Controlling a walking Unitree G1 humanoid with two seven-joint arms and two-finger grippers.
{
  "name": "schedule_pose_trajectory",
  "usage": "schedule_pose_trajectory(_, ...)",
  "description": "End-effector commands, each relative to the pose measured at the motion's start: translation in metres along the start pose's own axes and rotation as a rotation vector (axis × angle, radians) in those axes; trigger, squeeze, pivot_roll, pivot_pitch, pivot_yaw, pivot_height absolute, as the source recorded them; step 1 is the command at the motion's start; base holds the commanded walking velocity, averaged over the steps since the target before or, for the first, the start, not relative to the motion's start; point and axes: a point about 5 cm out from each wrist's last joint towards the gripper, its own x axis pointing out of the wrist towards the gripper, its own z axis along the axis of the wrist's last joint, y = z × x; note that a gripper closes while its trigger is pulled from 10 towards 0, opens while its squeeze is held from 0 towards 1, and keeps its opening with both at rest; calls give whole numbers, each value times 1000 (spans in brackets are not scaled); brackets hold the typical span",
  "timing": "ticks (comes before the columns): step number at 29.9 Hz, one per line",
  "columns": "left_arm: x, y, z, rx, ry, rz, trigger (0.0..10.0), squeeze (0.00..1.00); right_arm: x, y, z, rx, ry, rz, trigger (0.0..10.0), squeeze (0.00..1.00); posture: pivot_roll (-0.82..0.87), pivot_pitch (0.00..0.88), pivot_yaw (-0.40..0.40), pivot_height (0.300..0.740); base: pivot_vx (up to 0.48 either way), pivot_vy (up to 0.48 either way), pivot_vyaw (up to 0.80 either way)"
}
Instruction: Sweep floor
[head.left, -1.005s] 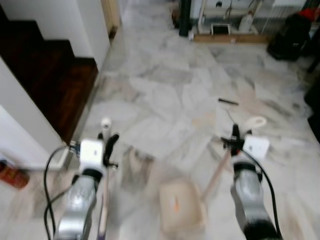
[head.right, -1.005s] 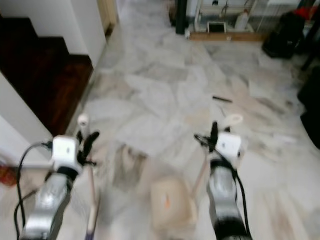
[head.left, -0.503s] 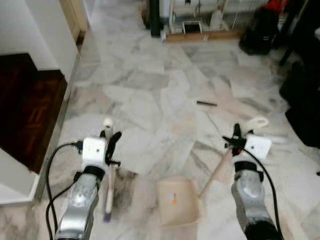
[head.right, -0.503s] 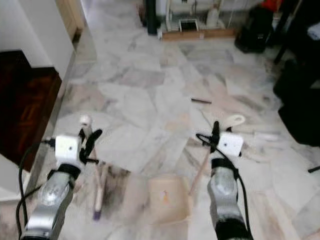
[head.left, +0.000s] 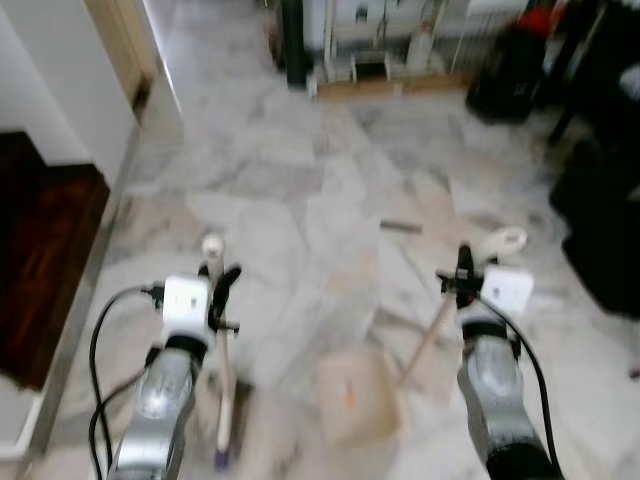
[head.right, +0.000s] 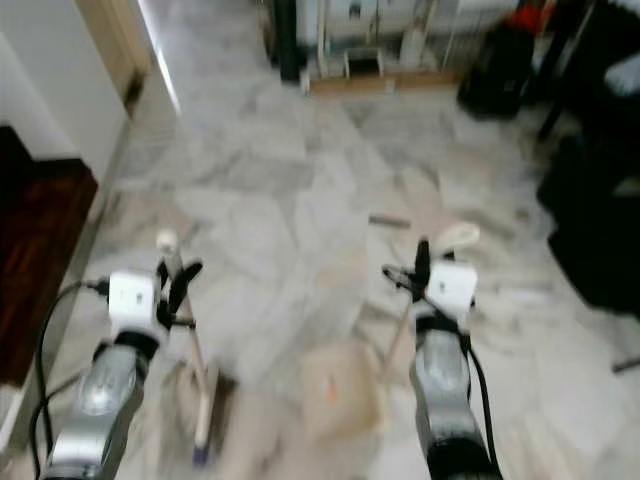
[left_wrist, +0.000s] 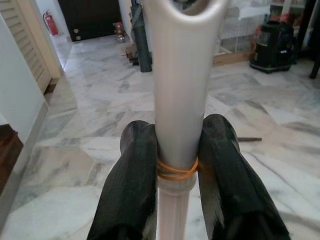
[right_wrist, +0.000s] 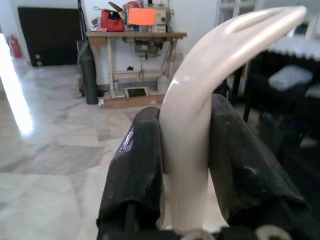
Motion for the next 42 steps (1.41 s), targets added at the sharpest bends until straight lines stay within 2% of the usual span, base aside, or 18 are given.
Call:
schedule_pose_trajectory(1,1,6,6,17,-30,14,10000,0,4,8,10,24,-46,13,10000,0,9,109,3,740,420,0,0)
schedule_pose_trajectory(23,0,5,5,24,-35,10,10000,0,4,15,13,-14,-70,68,10000,0,17,23,-3,740,417,0,60)
schedule_pose_trajectory(28,2,4,5,23,-37,-1,10000,0,4,15,14,8,-74,58,10000,0,14,3,4,740,419,0,160)
schedule_pose_trajectory(42,5,4,7,27,-43,-8,10000,0,6,15,16,27,-88,49,10000,0,16,21,4,740,419,0,0)
